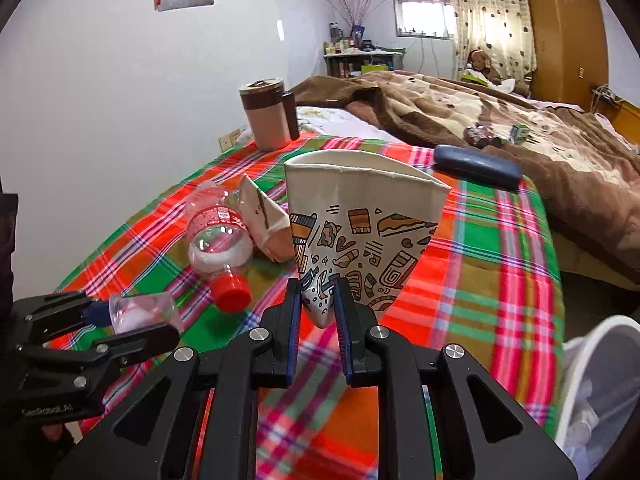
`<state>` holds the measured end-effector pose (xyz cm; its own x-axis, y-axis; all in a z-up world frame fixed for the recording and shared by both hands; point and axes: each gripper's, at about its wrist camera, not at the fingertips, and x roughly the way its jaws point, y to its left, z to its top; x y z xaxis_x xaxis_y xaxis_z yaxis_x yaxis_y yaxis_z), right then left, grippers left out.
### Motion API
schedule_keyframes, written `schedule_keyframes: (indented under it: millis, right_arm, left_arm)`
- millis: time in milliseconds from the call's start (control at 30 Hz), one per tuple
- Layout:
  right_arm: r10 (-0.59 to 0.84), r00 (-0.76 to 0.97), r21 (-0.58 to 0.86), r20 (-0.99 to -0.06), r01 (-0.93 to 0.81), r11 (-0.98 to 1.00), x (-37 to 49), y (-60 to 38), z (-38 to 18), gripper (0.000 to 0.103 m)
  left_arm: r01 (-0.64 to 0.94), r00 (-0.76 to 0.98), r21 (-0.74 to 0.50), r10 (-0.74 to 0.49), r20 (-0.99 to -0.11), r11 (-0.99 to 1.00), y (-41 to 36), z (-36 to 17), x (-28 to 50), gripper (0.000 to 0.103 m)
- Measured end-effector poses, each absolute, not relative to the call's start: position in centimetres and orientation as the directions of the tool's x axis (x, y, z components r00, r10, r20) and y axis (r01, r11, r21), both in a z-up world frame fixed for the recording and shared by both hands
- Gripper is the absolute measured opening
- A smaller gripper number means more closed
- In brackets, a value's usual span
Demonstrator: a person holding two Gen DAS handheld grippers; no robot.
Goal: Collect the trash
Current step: 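Carry the paper cup and yogurt cup over the white bin with both tools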
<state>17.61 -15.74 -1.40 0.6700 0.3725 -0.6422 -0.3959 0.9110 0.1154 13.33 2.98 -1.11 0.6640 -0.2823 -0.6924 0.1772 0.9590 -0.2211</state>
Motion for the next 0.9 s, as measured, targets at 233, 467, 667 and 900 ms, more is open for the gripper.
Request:
schedule_keyframes:
  millis: [233, 467, 667, 900]
  right_arm:
    - [0.357, 0.696, 0.137, -0.623, -0.352, 0.926, 15.8, -18.6, -0.8, 0.017]
    - [0.294, 0.731, 0.152, -0.616, -0.256, 0.955, 14.5, -22.2, -0.5, 0.017]
    - [0.235, 0.758, 0.166, -0.608, -0.168, 0.972, 13.2, -25.5, -0.4, 0.017]
    - [0.164, 0.776, 0.172, -0.608, -0.073, 0.982, 12.3, -29.0, -0.5, 0.017]
  left_arm:
    - [0.239, 0.67, -0.197, -0.308, -0.676, 0.951, -0.2, 0.4, 12.8, 0.044]
    - [0.316, 0.665, -0.179, -0.351, -0.659, 0.932, -4.3, 1.7, 12.5, 0.044]
    - [0.389, 0.649, -0.166, -0.397, -0.649, 0.906, -8.3, 2.3, 12.3, 0.044]
    - [0.477, 0.62, -0.153, -0.454, -0.64, 0.866, -13.2, 2.9, 12.3, 0.044]
